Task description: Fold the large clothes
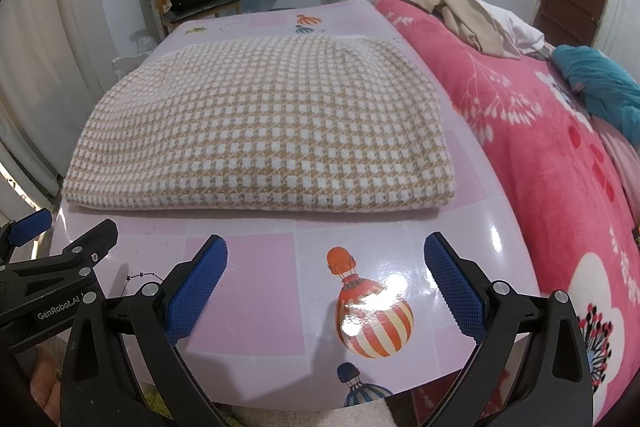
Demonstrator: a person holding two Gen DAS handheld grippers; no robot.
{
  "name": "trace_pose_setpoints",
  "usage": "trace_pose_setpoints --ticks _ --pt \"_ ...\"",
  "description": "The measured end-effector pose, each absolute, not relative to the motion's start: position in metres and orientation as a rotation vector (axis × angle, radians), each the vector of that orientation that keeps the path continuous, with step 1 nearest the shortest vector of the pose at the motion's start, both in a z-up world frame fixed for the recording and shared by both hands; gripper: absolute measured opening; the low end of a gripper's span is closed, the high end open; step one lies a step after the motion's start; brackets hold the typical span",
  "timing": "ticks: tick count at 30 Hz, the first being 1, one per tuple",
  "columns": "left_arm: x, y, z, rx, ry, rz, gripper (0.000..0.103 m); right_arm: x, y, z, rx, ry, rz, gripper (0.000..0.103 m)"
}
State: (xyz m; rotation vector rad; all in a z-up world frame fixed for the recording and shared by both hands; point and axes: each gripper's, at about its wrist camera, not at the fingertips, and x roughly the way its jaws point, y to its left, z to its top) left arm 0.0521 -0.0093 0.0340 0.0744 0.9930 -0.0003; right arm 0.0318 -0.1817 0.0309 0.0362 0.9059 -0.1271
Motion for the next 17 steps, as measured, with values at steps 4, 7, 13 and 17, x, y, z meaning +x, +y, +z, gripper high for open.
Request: trace_pose_setpoints --ticks 4,7,13,17 --pt "0.0519 -0.0094 0.0336 0.074 0.993 0.001 0.098 0.0318 -0.1815 0.0309 0.036 0.907 -0.127 0.095" --pt "0.0518 -0.0094 0.0332 0.074 0.992 0.002 0.098 0.0314 -0.1813 0.0313 0.037 0.907 -0.127 0.095" --pt "0.0512 -0.0092 0.0323 0.071 0.997 0.005 0.098 0.0316 -0.1806 0.0310 0.038 0.908 -0.128 0.095" --pt "0.0517 -0.0083 0.0326 0.067 1.002 0.009 0.098 0.0316 -0.1803 0.0309 0.037 0.908 -0.128 0.095"
